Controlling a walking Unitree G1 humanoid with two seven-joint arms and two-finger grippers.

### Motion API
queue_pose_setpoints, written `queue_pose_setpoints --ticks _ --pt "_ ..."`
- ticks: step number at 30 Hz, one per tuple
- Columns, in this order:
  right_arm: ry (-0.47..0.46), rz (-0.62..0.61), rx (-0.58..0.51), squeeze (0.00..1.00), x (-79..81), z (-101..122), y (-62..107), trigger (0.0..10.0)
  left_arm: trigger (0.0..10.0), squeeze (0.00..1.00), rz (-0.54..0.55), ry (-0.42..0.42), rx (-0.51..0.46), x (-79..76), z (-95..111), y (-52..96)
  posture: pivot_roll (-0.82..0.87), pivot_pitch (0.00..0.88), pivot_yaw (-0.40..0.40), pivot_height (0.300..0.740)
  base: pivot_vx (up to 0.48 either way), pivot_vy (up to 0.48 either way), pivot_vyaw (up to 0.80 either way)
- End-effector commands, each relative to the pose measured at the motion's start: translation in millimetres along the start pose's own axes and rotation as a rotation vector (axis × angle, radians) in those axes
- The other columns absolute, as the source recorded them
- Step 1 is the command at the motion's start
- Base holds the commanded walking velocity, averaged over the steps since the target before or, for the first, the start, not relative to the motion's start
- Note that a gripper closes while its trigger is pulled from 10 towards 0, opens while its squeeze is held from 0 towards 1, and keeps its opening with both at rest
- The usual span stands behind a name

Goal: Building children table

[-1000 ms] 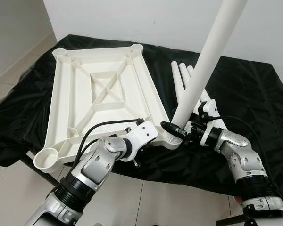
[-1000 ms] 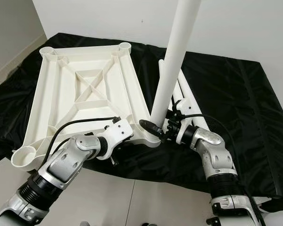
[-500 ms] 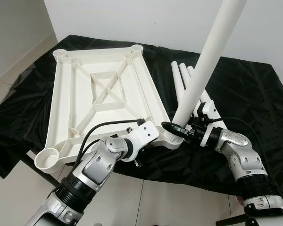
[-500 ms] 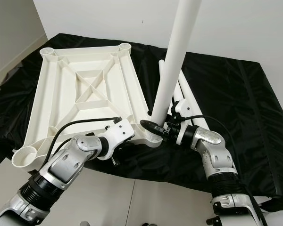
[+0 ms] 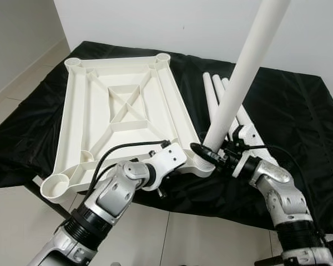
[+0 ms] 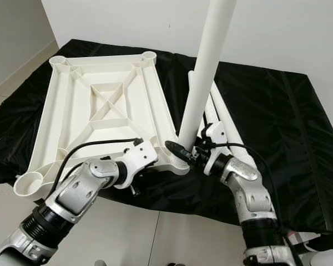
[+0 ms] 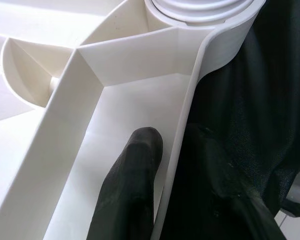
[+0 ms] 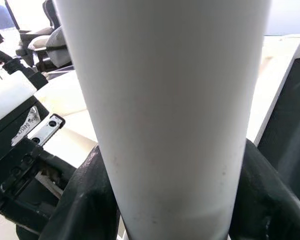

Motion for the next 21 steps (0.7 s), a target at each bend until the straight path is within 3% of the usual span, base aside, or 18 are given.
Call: queue_pose_setpoints --ticks 1,21 --pt "-0.032 -0.037 -0.052 0.0 -0.4 8 0.0 10.0 10.0 0.0 -0.032 0.014 0.01 -9.8 -5 -2.9 -0.11 0.124 0.009 0.74 0.0 0.0 0.0" --pt "-0.039 -0.254 -0.092 0.0 15.2 19 -6.9 10.0 10.0 0.0 -0.033 0.017 0.013 -8.2 -6 -1.5 -0.1 0.141 0.016 0.74 0.0 0.0 0.0"
Point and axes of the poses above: a point about 5 cm out from each wrist's last joint towards the gripper, its own y axis pointing back from the gripper into the wrist, its own z axis along the axis of the wrist's last joint, x = y × z, the point moved 3 cm from there along -y, pointing out of the wrist towards the gripper, and after that the axes turned 7 degrees about y, right-handed, at the moved point
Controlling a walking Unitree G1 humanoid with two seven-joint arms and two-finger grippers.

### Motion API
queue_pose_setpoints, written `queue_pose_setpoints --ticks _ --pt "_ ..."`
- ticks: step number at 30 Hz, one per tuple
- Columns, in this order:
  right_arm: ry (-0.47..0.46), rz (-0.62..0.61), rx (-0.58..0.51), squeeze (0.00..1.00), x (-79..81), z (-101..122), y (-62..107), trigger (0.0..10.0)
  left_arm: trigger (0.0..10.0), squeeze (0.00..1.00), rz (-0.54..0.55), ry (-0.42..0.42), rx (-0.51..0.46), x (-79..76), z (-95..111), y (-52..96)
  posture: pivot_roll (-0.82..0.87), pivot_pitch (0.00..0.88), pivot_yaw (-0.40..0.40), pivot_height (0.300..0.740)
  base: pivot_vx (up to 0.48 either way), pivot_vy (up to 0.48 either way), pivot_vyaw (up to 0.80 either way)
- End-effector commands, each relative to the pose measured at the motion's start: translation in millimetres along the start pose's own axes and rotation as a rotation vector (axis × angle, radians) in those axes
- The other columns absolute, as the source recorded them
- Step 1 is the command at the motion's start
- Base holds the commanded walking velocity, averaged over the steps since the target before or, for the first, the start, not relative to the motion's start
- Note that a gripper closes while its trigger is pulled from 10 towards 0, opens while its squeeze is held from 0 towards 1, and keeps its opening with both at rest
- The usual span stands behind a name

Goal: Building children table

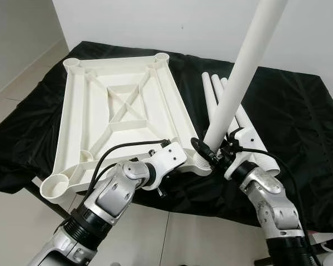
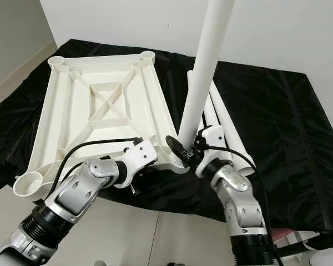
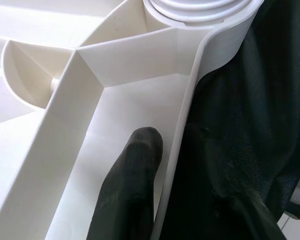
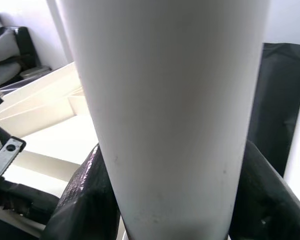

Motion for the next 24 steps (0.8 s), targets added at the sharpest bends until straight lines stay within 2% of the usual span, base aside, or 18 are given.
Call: queue_pose_setpoints --ticks 1,13,14,24 --pt "-0.018 -0.015 -0.061 0.0 5.9 14 -3.8 10.0 10.0 0.0 -0.035 0.019 0.018 -8.1 -7 -2.3 -0.1 0.142 0.017 0.74 0.0 0.0 0.0" --pt "-0.014 -0.094 -0.073 0.0 21.1 18 -6.7 10.0 10.0 0.0 -0.035 0.018 0.02 -7.4 -6 -1.6 -0.1 0.145 0.018 0.74 0.0 0.0 0.0" --pt "0.007 -0.15 -0.068 0.0 24.2 18 -7.5 10.0 10.0 0.0 -0.033 0.019 0.02 -7.2 -6 -1.6 -0.1 0.145 0.015 0.74 0.0 0.0 0.0" --pt "0.023 -0.262 -0.045 0.0 32.2 14 -6.5 10.0 10.0 0.0 -0.032 0.021 0.02 -7.5 -7 -1.5 -0.09 0.145 0.014 0.74 0.0 0.0 0.0"
Point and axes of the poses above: a point about 5 cm out from each wrist's last joint towards the gripper, its own y axis pointing back from the gripper into the wrist, its own z axis along the axis of the wrist's last joint, x = y × z, the point moved 3 cm from there along -y, pointing out of the wrist towards the gripper, and after that the axes turned 7 degrees about y, right-handed, at the moved point
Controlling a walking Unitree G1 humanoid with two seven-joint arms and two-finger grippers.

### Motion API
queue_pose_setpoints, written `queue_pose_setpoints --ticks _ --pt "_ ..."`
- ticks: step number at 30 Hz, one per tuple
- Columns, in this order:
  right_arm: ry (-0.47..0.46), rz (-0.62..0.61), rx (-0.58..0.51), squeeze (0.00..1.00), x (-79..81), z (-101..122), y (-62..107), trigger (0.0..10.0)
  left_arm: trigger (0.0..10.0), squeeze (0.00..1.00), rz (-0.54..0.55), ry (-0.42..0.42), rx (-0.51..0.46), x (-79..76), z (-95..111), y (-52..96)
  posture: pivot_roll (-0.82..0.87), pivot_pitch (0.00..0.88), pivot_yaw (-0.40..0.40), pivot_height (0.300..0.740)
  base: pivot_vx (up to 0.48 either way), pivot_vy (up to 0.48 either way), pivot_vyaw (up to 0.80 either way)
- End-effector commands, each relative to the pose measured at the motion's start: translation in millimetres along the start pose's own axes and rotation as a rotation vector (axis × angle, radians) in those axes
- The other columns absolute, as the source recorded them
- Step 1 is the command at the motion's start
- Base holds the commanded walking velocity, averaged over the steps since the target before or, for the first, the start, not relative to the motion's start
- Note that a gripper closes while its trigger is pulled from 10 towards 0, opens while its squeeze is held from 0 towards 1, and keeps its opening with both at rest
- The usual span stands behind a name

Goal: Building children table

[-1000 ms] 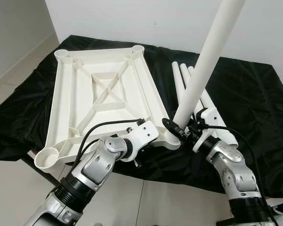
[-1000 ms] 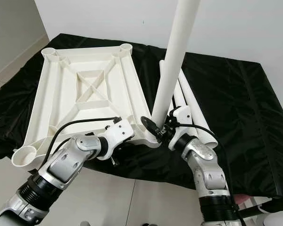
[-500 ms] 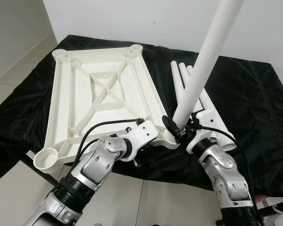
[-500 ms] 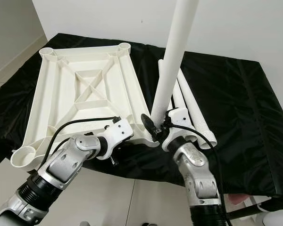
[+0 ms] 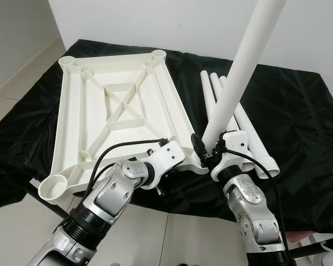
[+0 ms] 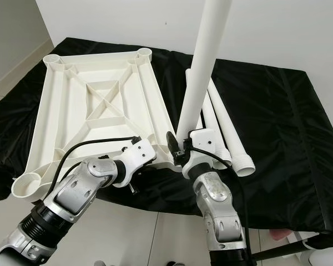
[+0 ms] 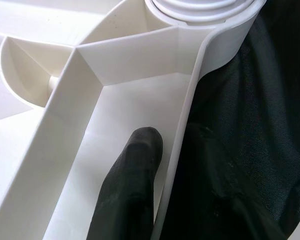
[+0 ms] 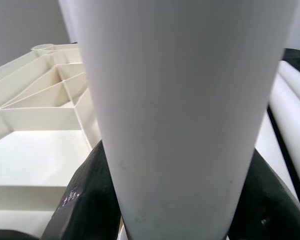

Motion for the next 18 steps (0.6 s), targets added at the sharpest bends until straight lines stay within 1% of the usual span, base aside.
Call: queue_pose_setpoints --ticks 1,2,4,8,9,14,18 --pt "-0.008 0.018 -0.044 0.0 10.3 10 0.4 10.0 10.0 0.0 -0.036 0.009 0.019 -9.3 -6 -2.9 -0.09 0.143 0.014 0.74 0.0 0.0 0.0" --pt "-0.006 -0.025 -0.027 0.0 12.7 6 0.7 10.0 10.0 0.0 -0.036 0.007 0.02 -9.6 -6 -2.8 -0.09 0.137 0.013 0.74 0.0 0.0 0.0" --pt "0.006 -0.069 -0.007 0.0 12.7 3 0.7 10.0 10.0 0.0 -0.037 0.007 0.019 -9.9 -6 -2.5 -0.09 0.134 0.014 0.74 0.0 0.0 0.0" --pt "0.028 -0.101 0.003 0.0 11.6 2 0.8 10.0 10.0 0.0 -0.037 0.006 0.02 -10.0 -6 -2.4 -0.09 0.13 0.014 0.74 0.0 0.0 0.0" --pt "0.018 -0.112 0.01 0.0 12.4 0 0.8 10.0 10.0 0.0 -0.038 0.006 0.02 -10.5 -6 -2.4 -0.09 0.128 0.015 0.74 0.0 0.0 0.0" --pt "0.0 -0.121 0.019 0.0 16.9 -2 0.9 10.0 10.0 0.0 -0.043 0.005 0.02 -12.3 -6 -2.6 -0.09 0.124 0.015 0.74 0.0 0.0 0.0" --pt "-0.007 -0.128 0.016 0.0 15.7 -2 0.8 10.0 10.0 0.0 -0.044 0.004 0.019 -12.4 -6 -2.9 -0.09 0.124 0.015 0.74 0.0 0.0 0.0"
Point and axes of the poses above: a point about 5 cm out from each wrist's last joint towards the gripper, its own y axis pointing back from the gripper into the wrist, its own z axis along the axis of the wrist's last joint, x = y × z, the point moved 3 cm from there along -y, pointing out of the wrist towards the gripper, and after that the axes turned 7 degrees about y, right-handed, at the moved point
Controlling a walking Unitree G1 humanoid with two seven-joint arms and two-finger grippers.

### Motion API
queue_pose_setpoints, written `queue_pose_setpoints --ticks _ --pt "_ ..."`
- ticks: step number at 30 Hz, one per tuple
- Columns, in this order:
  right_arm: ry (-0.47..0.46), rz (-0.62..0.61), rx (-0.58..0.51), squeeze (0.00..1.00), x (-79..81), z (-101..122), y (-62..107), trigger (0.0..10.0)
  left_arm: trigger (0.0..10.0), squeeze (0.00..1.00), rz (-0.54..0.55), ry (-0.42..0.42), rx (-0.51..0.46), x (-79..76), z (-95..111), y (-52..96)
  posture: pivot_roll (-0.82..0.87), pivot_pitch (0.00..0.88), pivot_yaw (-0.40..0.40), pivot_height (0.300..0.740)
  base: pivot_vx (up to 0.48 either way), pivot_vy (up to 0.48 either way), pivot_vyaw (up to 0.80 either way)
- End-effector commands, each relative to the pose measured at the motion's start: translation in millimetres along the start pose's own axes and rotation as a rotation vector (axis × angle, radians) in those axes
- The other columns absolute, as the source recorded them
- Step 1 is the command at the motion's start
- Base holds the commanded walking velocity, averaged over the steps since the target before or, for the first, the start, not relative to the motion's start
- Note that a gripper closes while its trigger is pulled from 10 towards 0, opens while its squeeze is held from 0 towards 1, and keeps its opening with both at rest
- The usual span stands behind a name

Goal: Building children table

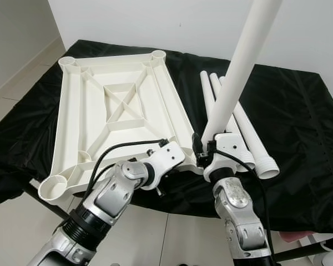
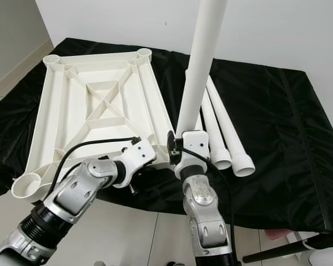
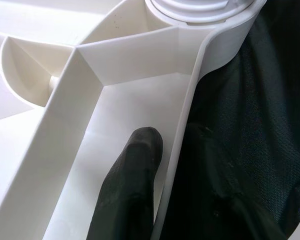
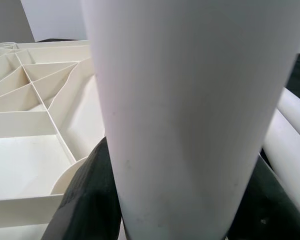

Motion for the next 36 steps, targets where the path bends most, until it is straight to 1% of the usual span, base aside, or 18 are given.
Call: queue_pose_setpoints --ticks 1,2,4,5,10,16,18,20,21,23,24,25,27,30,31,32,33,36 --pt "-0.034 0.01 0.002 0.0 7.4 -1 2.6 10.0 10.0 0.0 -0.042 0.002 0.017 -11.5 -5 -3.2 -0.09 0.118 0.014 0.74 0.0 0.0 0.0" --pt "-0.031 0.009 0.001 0.8 6.8 -1 2.5 10.0 10.0 0.0 -0.042 0.002 0.017 -11.9 -5 -3.5 -0.09 0.115 0.014 0.74 0.0 0.0 0.0" --pt "-0.034 0.013 0.0 0.8 6.6 -1 2.2 10.0 10.0 0.0 -0.044 0.001 0.016 -12.3 -5 -3.7 -0.09 0.115 0.014 0.74 0.0 0.0 0.0" --pt "-0.053 0.027 -0.005 1.0 5.8 -1 2.3 10.0 10.0 0.0 -0.046 -0.001 0.015 -13.0 -4 -4.2 -0.09 0.107 0.011 0.74 0.0 0.0 0.0" --pt "-0.068 0.063 -0.012 1.0 6.7 -1 2.9 10.0 10.0 0.0 -0.048 -0.003 0.014 -14.0 -5 -4.3 -0.09 0.099 0.011 0.74 0.0 0.0 0.0" --pt "-0.069 0.113 -0.026 1.0 0.9 2 0.8 10.0 10.0 0.0 -0.038 -0.004 0.01 -10.7 -3 -5.1 -0.1 0.105 0.01 0.74 0.0 0.0 0.0" --pt "-0.06 0.129 -0.03 1.0 -5.6 2 -0.1 10.0 10.0 0.0 -0.036 -0.002 0.009 -10.4 -3 -5.1 -0.1 0.109 0.007 0.74 0.0 0.0 0.0" --pt "-0.035 0.14 -0.03 1.0 -16.9 1 -1.6 10.0 10.0 0.0 -0.035 0.003 0.008 -10.5 -3 -4.6 -0.1 0.113 0.006 0.74 0.0 0.0 0.0" --pt "-0.043 0.145 -0.022 1.0 -22.3 -1 -2.7 10.0 10.0 0.0 -0.034 0.004 0.01 -10.3 -4 -4.4 -0.1 0.113 0.006 0.74 0.0 0.0 0.0" --pt "-0.05 0.149 -0.016 1.0 -25.5 -2 -3.3 10.0 10.0 0.0 -0.033 0.005 0.011 -10.2 -4 -4.2 -0.1 0.113 0.006 0.74 0.0 0.0 0.0" --pt "-0.054 0.251 -0.008 0.0 -24.5 -4 -2.7 10.0 10.0 0.0 -0.032 0.006 0.013 -10.2 -6 -3.7 -0.1 0.116 0.008 0.74 0.0 0.0 0.0" --pt "-0.054 0.251 -0.008 0.0 -24.5 -4 -2.7 10.0 10.0 0.0 -0.032 0.006 0.013 -10.2 -6 -3.7 -0.1 0.116 0.008 0.74 0.0 0.0 0.0" --pt "-0.066 0.309 -0.01 0.0 -24.1 -4 -1.5 10.0 10.0 0.0 -0.032 0.007 0.014 -10.4 -6 -3.6 -0.1 0.116 0.007 0.74 0.0 0.0 0.0" --pt "-0.067 0.333 -0.009 0.0 -26.7 -5 -1.9 10.0 10.0 0.0 -0.033 0.006 0.014 -10.5 -6 -3.5 -0.1 0.119 0.009 0.74 0.0 0.0 0.0" --pt "-0.059 0.41 -0.012 0.0 -32.2 -5 -3.2 10.0 10.0 0.0 -0.033 0.005 0.014 -10.3 -6 -3.4 -0.1 0.121 0.011 0.74 0.0 0.0 0.0" --pt "-0.054 0.438 -0.016 0.0 -33.8 -4 -3.5 10.0 10.0 0.0 -0.032 0.005 0.015 -10.2 -6 -3.3 -0.1 0.121 0.011 0.74 0.0 0.0 0.0" --pt "-0.054 0.438 -0.016 0.0 -33.8 -4 -3.5 10.0 10.0 0.0 -0.032 0.005 0.015 -10.2 -6 -3.3 -0.1 0.121 0.011 0.74 0.0 0.0 0.0" --pt "-0.048 0.502 -0.008 0.0 -37.7 -4 -6.5 10.0 10.0 0.0 -0.034 0.005 0.016 -10.3 -6 -3.4 -0.1 0.122 0.012 0.74 0.0 0.0 0.0"
Point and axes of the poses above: a point about 5 cm out from each wrist's last joint towards the gripper, its own y axis pointing back from the gripper into the wrist, its own z axis along the axis of the wrist's last joint, x = y × z, the point moved 3 cm from there along -y, pointing out of the wrist towards the gripper, and after that the axes turned 7 degrees about y, right-handed, at the moved point
